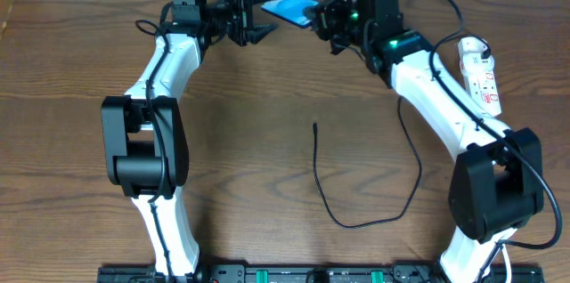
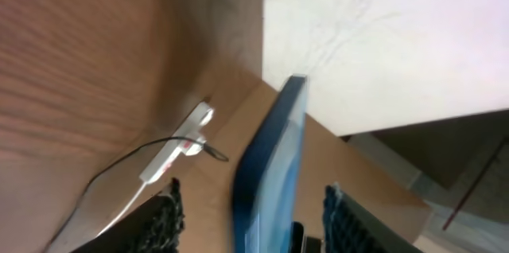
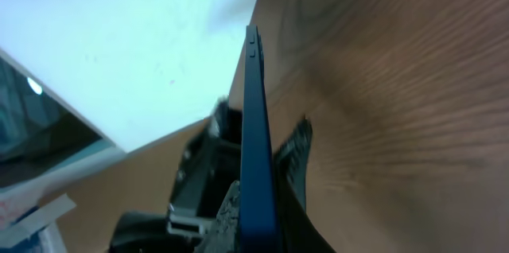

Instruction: Plug charger to phone and switch on socket

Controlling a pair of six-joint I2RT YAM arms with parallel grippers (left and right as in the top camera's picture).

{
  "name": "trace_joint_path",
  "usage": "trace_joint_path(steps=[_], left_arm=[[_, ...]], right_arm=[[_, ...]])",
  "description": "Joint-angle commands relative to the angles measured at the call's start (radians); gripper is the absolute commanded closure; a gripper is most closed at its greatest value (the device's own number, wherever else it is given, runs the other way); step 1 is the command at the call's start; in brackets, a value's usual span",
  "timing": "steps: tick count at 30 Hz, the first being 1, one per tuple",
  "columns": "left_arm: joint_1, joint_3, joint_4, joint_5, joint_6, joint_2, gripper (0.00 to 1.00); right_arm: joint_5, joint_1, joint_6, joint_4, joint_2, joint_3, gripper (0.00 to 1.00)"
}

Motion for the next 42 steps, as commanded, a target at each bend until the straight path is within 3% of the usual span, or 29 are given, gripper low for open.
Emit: trace_joint_path(steps=[1,8,16,18,28,32,38,42], left_arm=[[-0.022,-0.001,0.037,-0.045,-0.074,-0.034,0.50],[-0.037,-0.001,0.046,-0.066,-0.081,-0.034,0.71],[-0.037,-0.001,0.046,-0.071,-0.113,-0.034,0.87],[-0.037,-0.001,0.045,-0.071,-0.126,-0.034,0.92],[-0.035,-0.001,0.045,-0.089,-0.113,-0.034,0.92],[-0.024,-0.001,0.045,-0.087,-0.011,-0.034,0.92],[0.014,-0.001,0.045,-0.009,0.296,-0.034,0.93],[0.059,-0.001,0.045,0.133,0.487,-0.034,0.93]], right_arm=[[-0.002,0.031,0.036,0.018,-0.043,0.011,0.99],[0.002,0.046,0.036,0.019,-0.043,0.011,0.98],[0.002,0.044,0.036,0.019,-0.043,0.011,0.98],[0.002,0.044,0.036,0.019,-0.043,0.011,0.93],[0.001,0.044,0.034,0.009,-0.043,0.011,0.59],[0.001,0.039,-0.048,-0.016,-0.043,0.011,0.48],[-0.003,-0.013,-0.296,-0.085,-0.043,0.011,0.45],[-0.029,-0.063,-0.503,-0.165,-0.043,0.011,0.42]])
